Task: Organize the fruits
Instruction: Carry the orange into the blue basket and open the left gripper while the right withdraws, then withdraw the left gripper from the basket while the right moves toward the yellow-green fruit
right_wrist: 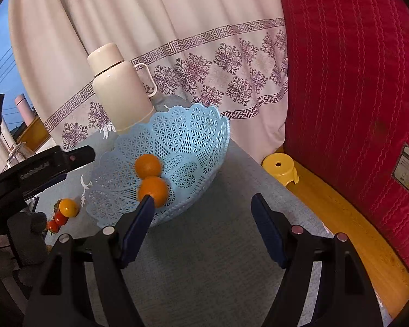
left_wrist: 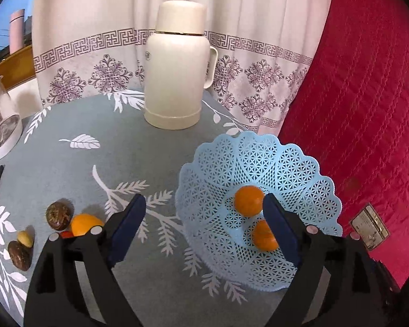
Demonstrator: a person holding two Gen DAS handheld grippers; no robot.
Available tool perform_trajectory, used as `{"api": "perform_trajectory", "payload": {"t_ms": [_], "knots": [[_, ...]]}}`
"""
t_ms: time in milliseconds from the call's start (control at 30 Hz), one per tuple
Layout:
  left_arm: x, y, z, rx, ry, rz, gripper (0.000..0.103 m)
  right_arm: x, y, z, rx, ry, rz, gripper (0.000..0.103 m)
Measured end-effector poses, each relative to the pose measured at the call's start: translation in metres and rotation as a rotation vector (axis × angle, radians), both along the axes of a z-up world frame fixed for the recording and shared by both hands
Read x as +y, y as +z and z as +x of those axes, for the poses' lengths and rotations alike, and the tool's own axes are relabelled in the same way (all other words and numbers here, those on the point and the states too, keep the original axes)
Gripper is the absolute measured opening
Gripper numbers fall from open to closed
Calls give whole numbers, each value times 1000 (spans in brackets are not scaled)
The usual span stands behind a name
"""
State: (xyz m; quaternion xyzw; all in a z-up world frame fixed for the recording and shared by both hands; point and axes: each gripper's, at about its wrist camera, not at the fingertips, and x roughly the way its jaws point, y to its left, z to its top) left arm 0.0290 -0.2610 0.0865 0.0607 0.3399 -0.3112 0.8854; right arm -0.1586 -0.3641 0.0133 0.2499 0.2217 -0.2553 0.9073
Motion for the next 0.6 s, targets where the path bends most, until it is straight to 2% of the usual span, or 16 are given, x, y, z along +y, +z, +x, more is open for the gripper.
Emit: {"api": "perform_trajectory", "payload": {"t_ms": [167, 267, 600], "knots": [[10, 7, -4, -23, 23, -10, 90, 1, 0, 1, 0, 0, -2, 73], [17, 12, -8, -46, 44, -18, 94, 1, 0, 0, -1, 1, -5, 73], [44, 31, -17, -89, 95, -34, 94, 2, 1, 0, -6, 10, -15, 77]]}}
